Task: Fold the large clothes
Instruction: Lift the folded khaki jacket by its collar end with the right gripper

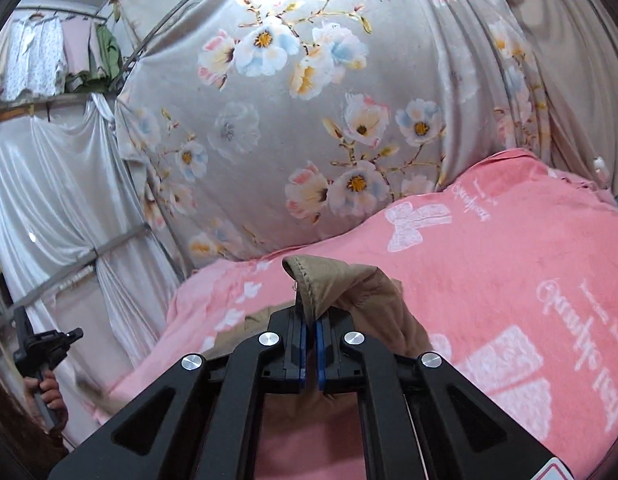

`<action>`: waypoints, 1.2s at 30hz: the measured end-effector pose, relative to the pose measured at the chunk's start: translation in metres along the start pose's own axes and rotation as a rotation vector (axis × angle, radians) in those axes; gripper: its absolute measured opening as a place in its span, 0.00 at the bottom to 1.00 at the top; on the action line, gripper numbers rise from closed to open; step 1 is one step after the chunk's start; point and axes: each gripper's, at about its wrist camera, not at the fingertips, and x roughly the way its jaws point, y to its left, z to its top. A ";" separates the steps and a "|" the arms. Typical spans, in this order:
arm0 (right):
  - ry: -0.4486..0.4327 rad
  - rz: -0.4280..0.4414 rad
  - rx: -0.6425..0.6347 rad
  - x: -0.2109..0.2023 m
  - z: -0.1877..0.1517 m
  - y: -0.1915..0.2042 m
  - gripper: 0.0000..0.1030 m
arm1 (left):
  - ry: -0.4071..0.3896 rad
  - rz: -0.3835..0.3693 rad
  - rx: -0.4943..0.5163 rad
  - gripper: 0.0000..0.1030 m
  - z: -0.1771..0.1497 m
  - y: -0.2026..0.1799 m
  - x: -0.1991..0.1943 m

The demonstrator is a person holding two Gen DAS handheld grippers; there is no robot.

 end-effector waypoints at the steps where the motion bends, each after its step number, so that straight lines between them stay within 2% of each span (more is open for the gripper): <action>1: 0.020 -0.015 0.011 0.015 0.000 -0.002 0.03 | 0.034 0.032 0.003 0.00 0.002 -0.001 0.018; 3: 0.062 -0.005 0.036 0.036 -0.007 -0.004 0.03 | 0.124 0.023 0.003 0.00 -0.007 -0.002 0.045; 8: 0.054 -0.085 -0.113 0.033 -0.017 0.022 0.03 | 0.377 0.008 -0.019 0.02 -0.058 0.010 0.070; 10: 0.047 -0.094 -0.113 0.031 -0.010 0.022 0.03 | 0.469 0.015 -0.041 0.10 -0.076 0.018 0.072; 12: 0.032 -0.115 -0.114 0.033 -0.003 0.020 0.03 | 0.533 0.024 -0.056 0.23 -0.093 0.025 0.067; 14: 0.024 -0.128 -0.104 0.037 0.001 0.018 0.03 | 0.554 0.044 -0.059 0.45 -0.104 0.030 0.053; 15: 0.019 -0.129 -0.099 0.037 0.002 0.016 0.03 | 0.564 0.049 -0.063 0.51 -0.109 0.033 0.044; 17: 0.014 -0.131 -0.098 0.038 0.002 0.016 0.03 | 0.591 0.049 -0.086 0.68 -0.117 0.039 0.027; 20: 0.008 -0.131 -0.108 0.036 -0.002 0.019 0.03 | 0.659 0.009 -0.183 0.71 -0.131 0.057 0.005; 23: 0.008 -0.139 -0.123 0.034 -0.007 0.025 0.03 | 0.744 -0.057 -0.321 0.72 -0.151 0.076 -0.003; 26: 0.005 -0.136 -0.117 0.033 -0.007 0.026 0.03 | 0.795 -0.017 -0.339 0.72 -0.168 0.080 0.001; 27: 0.003 -0.138 -0.115 0.031 -0.009 0.027 0.03 | 0.817 -0.028 -0.365 0.72 -0.176 0.082 0.003; 30: 0.001 -0.142 -0.113 0.028 -0.013 0.027 0.03 | 0.868 -0.148 -0.473 0.72 -0.192 0.081 0.013; 33: -0.006 -0.148 -0.105 0.025 -0.018 0.028 0.03 | 0.904 -0.228 -0.523 0.70 -0.210 0.075 0.027; 34: -0.007 -0.151 -0.101 0.024 -0.017 0.028 0.03 | 0.901 -0.265 -0.538 0.51 -0.211 0.073 0.030; 35: -0.009 -0.156 -0.098 0.023 -0.019 0.027 0.03 | 0.899 -0.299 -0.549 0.21 -0.212 0.071 0.032; 36: -0.011 -0.162 -0.097 0.023 -0.018 0.026 0.03 | 0.895 -0.310 -0.549 0.09 -0.209 0.068 0.035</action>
